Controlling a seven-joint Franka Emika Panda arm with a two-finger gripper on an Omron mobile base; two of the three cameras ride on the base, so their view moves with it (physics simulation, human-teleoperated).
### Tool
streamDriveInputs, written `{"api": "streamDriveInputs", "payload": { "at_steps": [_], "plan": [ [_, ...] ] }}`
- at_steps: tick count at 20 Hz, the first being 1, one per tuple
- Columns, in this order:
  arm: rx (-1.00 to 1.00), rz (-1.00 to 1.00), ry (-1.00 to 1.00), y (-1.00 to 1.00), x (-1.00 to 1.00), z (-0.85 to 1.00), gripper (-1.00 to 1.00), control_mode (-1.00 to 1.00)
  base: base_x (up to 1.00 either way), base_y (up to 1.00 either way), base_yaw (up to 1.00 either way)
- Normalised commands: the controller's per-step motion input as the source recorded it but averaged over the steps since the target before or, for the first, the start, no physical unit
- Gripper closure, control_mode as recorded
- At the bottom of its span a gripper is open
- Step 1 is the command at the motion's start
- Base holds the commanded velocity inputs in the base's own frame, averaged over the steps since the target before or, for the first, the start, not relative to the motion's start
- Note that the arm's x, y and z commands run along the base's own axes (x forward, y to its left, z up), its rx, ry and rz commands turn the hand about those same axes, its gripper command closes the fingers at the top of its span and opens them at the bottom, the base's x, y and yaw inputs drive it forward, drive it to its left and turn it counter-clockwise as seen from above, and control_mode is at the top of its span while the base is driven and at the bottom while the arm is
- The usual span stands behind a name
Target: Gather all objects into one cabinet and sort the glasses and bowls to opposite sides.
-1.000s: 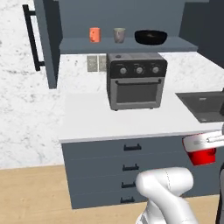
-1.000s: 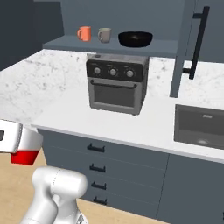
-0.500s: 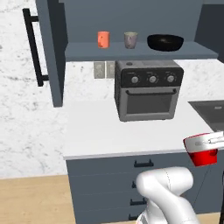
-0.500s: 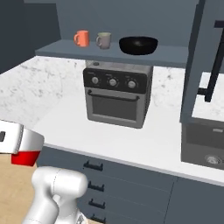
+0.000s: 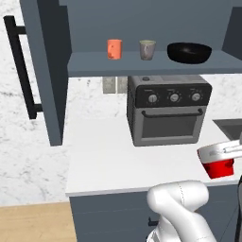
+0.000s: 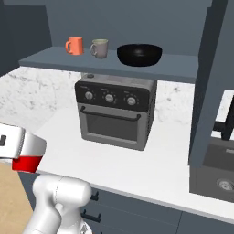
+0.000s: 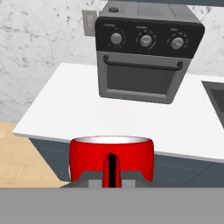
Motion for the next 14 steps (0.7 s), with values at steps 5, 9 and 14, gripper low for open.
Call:
{"api": "streamDriveInputs", "payload": {
  "at_steps": [5,9,14],
  "plan": [
    [0.00,0.00,0.00,0.00,0.00,0.00,1.00,1.00,0.63,-0.09,0.00],
    [0.00,0.00,0.00,0.00,0.00,0.00,1.00,1.00,0.74,0.09,0.00],
    [0.00,0.00,0.00,0.00,0.00,0.00,1.00,1.00,0.59,0.14,-0.01]
  ]
}}
